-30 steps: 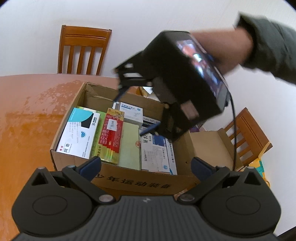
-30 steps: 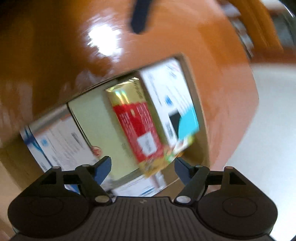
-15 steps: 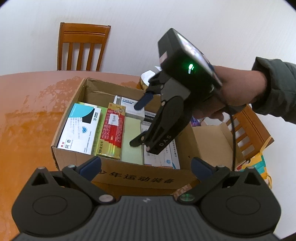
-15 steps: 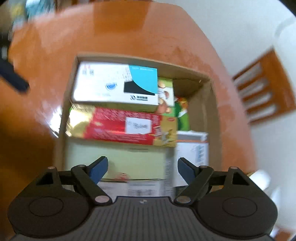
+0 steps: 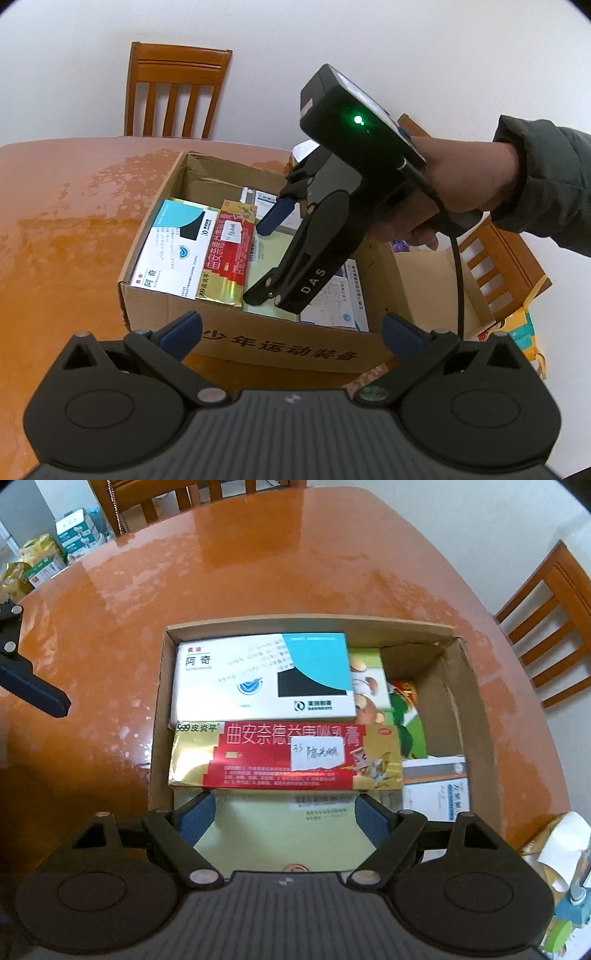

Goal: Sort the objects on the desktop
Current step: 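Raise the right gripper up away from the cardboard box, then move the right gripper to the edge of the flat cardboard lid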

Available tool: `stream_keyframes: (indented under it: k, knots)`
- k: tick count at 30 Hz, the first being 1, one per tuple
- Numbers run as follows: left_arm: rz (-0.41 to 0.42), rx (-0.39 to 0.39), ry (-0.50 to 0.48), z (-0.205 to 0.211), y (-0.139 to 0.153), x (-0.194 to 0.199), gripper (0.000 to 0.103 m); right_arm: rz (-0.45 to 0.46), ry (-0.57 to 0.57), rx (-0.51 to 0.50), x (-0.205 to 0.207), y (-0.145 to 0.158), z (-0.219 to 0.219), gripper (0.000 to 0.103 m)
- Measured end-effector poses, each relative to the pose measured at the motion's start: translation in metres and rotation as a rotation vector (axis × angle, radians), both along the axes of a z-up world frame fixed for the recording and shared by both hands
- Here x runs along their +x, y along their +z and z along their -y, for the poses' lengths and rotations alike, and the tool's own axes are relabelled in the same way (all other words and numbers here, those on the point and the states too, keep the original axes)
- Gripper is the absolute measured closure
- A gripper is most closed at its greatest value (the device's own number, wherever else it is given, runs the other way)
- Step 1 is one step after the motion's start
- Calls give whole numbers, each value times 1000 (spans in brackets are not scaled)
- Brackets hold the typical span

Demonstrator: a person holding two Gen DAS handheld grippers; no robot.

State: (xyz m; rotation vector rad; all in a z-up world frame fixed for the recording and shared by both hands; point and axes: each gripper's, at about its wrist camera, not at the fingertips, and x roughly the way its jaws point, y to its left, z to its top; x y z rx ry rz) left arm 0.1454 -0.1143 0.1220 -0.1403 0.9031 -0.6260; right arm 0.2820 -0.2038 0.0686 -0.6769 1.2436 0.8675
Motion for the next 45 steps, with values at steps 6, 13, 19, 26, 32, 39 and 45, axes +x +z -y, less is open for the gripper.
stream_keyframes:
  k: [6, 13, 19, 26, 32, 39, 45]
  knots:
    - [2, 1, 0, -3, 2, -2, 0, -10, 14, -6, -3, 1, -4, 16]
    - [16, 11, -11, -6, 10, -8, 0, 33, -24, -39, -20, 24, 6, 7]
    - [-1, 0, 7, -15, 20, -11, 0, 195, -319, -52, -53, 62, 41, 0]
    - [11, 56, 6, -18, 39, -27, 0, 371, -652, 86, -139, 89, 67, 0]
    - [18, 104, 18, -9, 53, -38, 0, 373, -949, 287, -192, 94, 92, 0]
    - [48, 181, 4, 4, 61, -61, 0, 399, -982, 326, -217, 92, 95, 0]
    - [79, 167, -37, -1, 69, -76, 0, 431, -1014, 267, -237, 94, 92, 0]
